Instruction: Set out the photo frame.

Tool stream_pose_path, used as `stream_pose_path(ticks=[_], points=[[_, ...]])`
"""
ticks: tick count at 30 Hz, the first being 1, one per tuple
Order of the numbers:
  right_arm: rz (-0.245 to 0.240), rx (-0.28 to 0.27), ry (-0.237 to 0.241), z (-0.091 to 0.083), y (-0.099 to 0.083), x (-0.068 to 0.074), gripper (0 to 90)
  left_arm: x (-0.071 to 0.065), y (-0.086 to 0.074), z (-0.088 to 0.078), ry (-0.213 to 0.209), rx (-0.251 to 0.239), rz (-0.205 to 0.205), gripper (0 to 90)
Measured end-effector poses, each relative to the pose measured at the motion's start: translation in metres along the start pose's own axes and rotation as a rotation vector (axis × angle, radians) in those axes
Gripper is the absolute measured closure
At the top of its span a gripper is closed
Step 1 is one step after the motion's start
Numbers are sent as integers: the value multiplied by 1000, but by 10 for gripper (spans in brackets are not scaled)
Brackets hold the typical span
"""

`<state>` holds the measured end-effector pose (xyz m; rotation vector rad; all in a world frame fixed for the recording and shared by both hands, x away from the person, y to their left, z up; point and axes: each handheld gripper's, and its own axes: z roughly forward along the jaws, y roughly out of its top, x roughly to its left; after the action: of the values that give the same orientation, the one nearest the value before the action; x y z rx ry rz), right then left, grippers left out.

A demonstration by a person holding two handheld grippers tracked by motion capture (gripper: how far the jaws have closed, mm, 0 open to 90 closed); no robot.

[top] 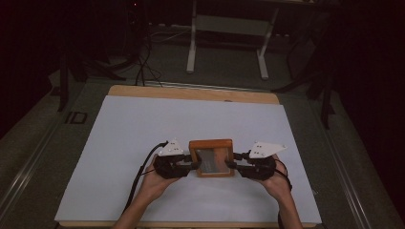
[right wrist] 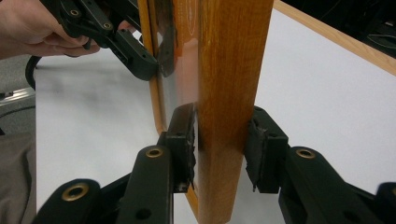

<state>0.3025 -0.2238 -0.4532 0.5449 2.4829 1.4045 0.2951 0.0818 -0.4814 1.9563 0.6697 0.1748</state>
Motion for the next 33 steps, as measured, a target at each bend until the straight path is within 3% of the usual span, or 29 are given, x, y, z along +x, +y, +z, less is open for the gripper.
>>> stream_pose_path(ticks=[33], points=[[36, -54, 23, 13, 11, 3, 651, 4, 11, -26, 47, 5, 4, 648]])
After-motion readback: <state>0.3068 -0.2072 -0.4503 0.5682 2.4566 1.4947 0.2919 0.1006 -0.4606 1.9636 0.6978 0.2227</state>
